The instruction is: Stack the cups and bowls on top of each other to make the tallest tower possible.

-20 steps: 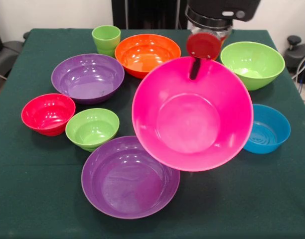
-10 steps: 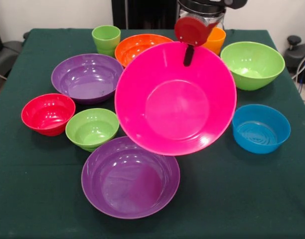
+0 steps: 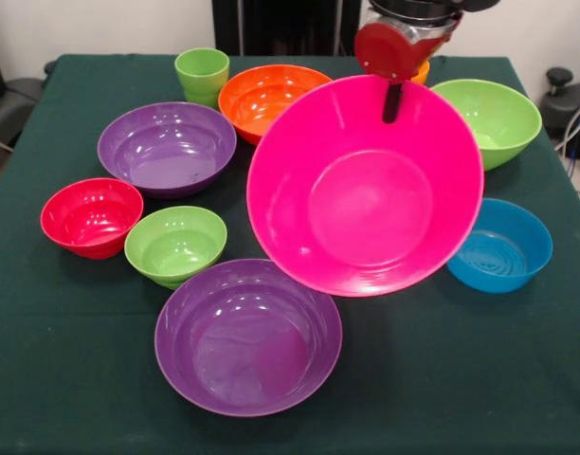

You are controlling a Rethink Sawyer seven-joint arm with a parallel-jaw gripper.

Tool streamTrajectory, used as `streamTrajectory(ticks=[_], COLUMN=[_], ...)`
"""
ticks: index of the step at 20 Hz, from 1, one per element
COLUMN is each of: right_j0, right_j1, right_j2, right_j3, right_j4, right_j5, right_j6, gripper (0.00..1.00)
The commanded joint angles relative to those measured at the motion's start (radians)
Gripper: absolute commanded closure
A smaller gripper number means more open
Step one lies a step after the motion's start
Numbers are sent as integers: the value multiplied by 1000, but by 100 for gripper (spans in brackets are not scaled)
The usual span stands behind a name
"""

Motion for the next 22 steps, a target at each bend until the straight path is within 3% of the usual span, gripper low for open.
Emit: streamTrajectory(ticks=[1,10,22], right_j0=[8,4,32], right_j1=[39,12,-56], right_j2=[58,56,58], right_j3=[-106,-134,-8], right_j4=[39,27,40], right_j5=[133,176,110], right_j6=[370,413,372], gripper=[100,100,100])
